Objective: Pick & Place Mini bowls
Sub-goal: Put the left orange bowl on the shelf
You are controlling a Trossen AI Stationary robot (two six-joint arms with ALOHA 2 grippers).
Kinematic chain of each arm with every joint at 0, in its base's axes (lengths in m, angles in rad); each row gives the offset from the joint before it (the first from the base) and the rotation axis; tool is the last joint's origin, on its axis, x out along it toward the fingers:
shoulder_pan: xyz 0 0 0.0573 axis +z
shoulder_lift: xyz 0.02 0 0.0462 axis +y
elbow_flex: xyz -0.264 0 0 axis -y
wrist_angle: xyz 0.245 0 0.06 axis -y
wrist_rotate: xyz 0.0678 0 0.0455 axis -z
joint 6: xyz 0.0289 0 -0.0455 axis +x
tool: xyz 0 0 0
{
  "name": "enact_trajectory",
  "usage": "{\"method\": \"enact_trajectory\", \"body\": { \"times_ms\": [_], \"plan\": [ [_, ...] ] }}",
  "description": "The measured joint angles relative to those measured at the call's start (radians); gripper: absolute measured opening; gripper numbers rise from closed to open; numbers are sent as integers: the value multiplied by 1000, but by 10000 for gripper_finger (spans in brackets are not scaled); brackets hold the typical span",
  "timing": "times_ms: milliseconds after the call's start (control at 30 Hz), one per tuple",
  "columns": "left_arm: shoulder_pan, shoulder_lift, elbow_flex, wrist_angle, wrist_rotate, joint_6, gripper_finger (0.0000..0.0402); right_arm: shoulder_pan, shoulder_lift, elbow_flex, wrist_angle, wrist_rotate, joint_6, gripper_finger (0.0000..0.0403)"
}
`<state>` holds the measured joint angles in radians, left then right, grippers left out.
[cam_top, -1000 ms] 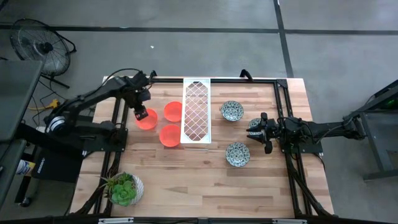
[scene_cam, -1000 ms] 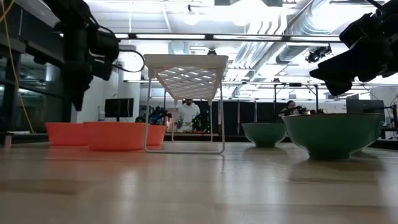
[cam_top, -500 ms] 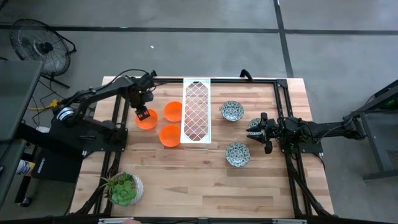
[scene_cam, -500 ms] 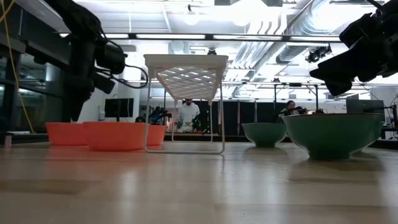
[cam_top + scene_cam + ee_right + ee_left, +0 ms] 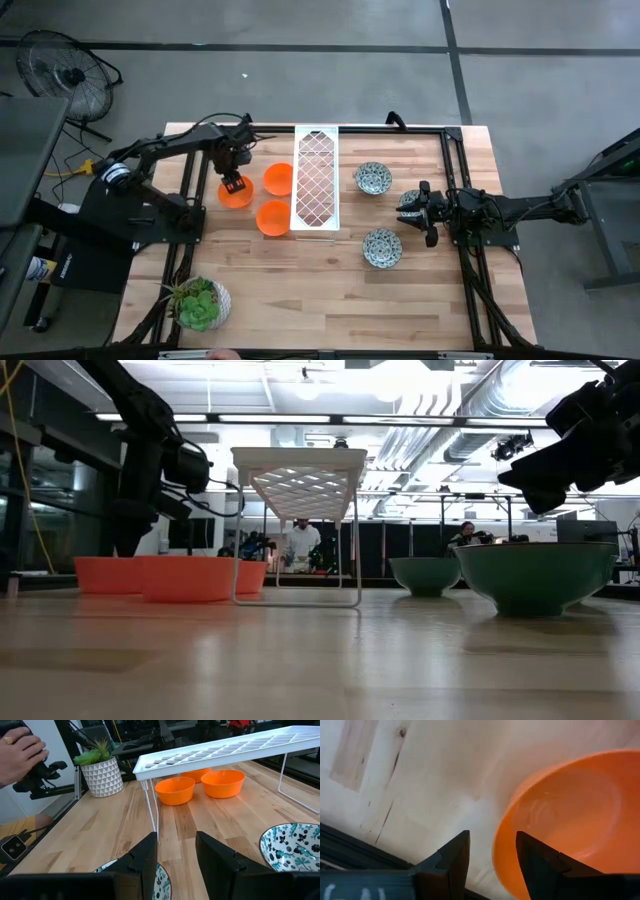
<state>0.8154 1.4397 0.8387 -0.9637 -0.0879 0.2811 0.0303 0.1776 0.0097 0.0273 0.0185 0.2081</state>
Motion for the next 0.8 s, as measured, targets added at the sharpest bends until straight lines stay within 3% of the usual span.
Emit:
{"method": "enact_trajectory", "body": {
  "times_ms": [433, 800],
  "plan": [
    [-6, 51, 0, 2, 0, 38, 144, 0, 0, 0, 0, 0, 0, 122],
    [-5, 49, 1, -20, 8, 102, 9, 0, 0, 0, 0, 0, 0, 122]
  ]
}}
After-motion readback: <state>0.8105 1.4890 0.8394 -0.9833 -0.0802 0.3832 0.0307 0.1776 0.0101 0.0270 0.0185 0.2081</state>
